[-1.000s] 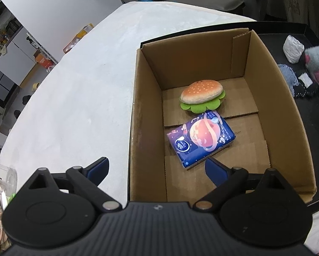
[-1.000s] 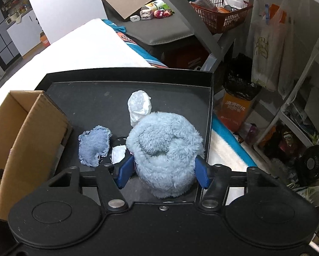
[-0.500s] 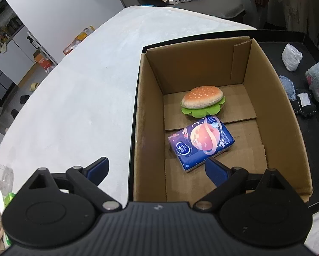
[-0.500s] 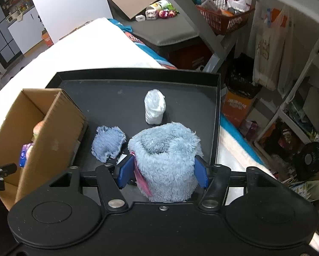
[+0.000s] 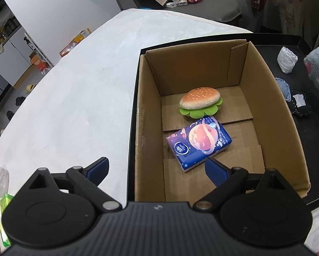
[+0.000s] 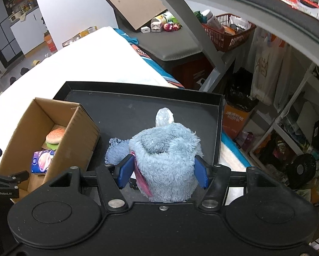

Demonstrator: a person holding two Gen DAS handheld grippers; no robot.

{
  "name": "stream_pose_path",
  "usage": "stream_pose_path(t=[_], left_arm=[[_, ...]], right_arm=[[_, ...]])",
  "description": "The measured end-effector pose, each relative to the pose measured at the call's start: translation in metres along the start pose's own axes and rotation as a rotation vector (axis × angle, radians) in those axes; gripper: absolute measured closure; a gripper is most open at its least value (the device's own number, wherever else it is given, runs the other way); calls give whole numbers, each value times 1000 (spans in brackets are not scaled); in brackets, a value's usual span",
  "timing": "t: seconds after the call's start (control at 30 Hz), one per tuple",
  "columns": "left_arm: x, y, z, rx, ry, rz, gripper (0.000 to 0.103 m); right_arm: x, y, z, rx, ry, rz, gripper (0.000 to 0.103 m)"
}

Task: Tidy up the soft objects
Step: 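Lift and carry the grey elephant plush over the box with the right gripper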

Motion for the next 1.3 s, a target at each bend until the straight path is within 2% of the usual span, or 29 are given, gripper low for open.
stream_pose_path(t=[0.5, 0.97, 1.17, 1.3], left_arm=[[-8, -5, 1, 47, -33, -10, 7], [-13, -4, 0, 70, -63, -46, 11], [-15, -2, -1, 74, -74, -71, 17], [-17, 2, -4, 57, -81, -84, 32]], right_arm=[[-37, -13, 12, 11, -64, 6, 45], [-94, -20, 27, 17, -158, 31, 45], [-119, -15, 34, 17, -193, 30, 45], [-132, -13, 36, 18, -225, 12, 45]])
Point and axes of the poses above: each gripper's, at about its wrist camera, not at the fingertips, and y roughly the way its jaws point, x to its right, z to its top, the point moved 9 cm from there along y, roughly the way its jaws point
